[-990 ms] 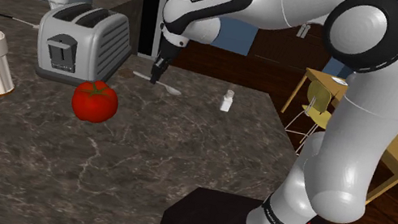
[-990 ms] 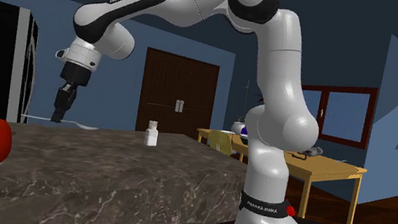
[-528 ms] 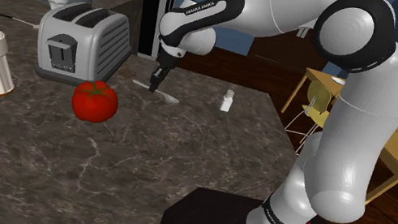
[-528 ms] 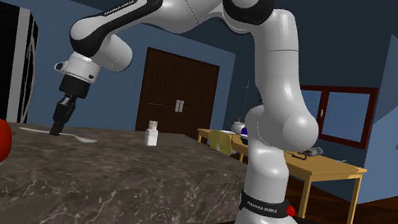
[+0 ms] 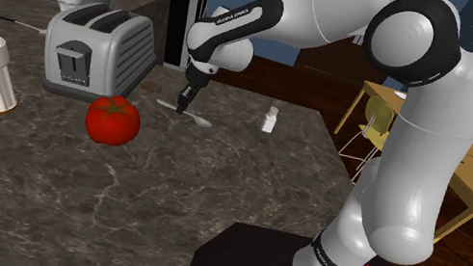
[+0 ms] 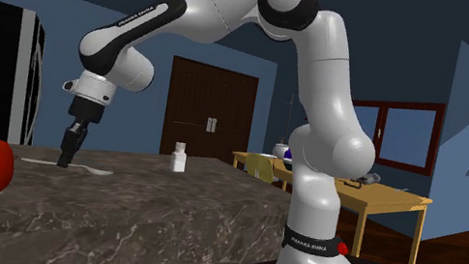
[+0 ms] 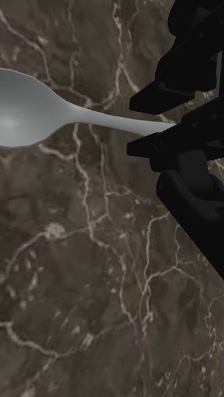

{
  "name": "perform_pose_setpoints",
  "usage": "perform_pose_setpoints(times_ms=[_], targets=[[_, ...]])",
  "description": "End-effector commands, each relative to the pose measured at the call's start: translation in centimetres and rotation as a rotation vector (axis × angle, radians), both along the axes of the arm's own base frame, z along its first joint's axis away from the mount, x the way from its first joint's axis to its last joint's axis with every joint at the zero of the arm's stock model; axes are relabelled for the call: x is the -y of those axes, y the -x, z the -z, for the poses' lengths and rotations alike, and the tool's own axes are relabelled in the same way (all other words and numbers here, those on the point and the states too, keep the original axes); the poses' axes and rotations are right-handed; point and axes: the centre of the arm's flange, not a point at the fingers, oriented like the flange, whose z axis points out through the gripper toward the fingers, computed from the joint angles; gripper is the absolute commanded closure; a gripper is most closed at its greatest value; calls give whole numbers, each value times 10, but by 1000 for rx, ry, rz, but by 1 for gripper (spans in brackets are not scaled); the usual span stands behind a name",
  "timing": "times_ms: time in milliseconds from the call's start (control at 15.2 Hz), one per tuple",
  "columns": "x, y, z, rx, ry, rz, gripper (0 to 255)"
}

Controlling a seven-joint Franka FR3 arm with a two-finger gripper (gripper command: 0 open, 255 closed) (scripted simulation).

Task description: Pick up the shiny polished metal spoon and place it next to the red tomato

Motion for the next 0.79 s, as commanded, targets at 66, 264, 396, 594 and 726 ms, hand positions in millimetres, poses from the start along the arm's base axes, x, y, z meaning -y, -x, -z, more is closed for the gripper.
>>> perform_pose_setpoints(times_ms=[66,264,396,594,726], targets=[[0,0,0,0,0,0,255],[0,0,0,0,0,0,0],[0,0,0,0,0,0,0],[6,3,-25,0,0,0,0],[11,6,-48,0,0,0,0]])
